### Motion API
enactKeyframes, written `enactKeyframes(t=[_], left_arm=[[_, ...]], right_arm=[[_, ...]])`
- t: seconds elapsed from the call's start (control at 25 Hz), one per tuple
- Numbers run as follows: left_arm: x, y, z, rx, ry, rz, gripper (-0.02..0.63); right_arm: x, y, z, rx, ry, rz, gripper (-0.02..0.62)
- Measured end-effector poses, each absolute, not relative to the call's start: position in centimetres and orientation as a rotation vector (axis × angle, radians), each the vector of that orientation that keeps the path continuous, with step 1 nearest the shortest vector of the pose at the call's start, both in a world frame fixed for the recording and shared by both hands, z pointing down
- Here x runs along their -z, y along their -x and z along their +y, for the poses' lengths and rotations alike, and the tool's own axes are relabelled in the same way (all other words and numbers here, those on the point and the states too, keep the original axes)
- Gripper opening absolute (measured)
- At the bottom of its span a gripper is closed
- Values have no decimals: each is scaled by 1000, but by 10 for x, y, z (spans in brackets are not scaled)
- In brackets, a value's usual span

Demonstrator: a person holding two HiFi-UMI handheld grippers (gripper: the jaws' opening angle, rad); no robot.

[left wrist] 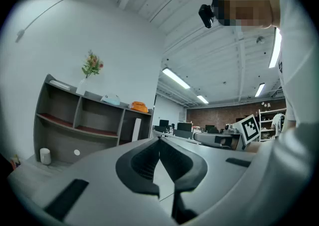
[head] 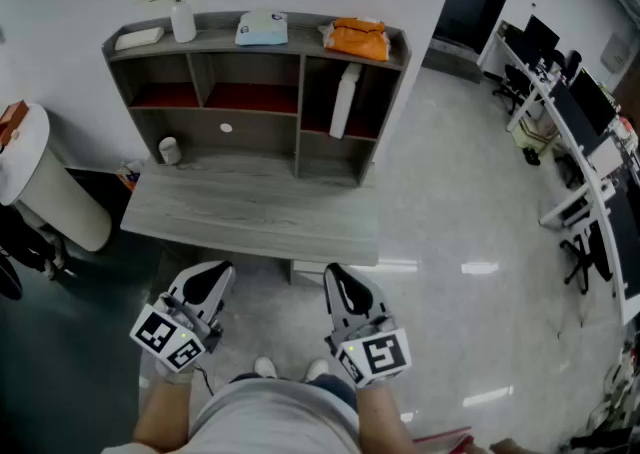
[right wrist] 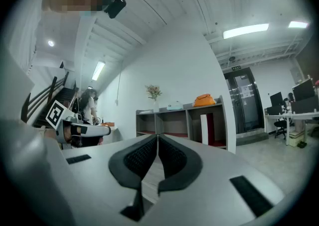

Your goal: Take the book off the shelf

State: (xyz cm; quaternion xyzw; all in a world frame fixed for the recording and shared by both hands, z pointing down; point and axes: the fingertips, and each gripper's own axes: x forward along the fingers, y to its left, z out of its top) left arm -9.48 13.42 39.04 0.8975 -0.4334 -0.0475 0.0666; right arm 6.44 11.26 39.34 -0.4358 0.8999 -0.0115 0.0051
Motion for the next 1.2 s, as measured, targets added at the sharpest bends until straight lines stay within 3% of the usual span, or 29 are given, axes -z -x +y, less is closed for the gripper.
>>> enactKeyframes(t=[0.36,0.68,1.2], left_arm=[[-396,127,125,157,-2712,-1248,15],[-405,131,101,122,-2690,-1195,15],[-417,121,-2,110,-2589,-1368,16]], right_arm=[[-397,-29,108,38,1451,2801,26],[-405,-41,82,121,1568,2701,28],[-437,-72,-56,237,1529,2697,29]])
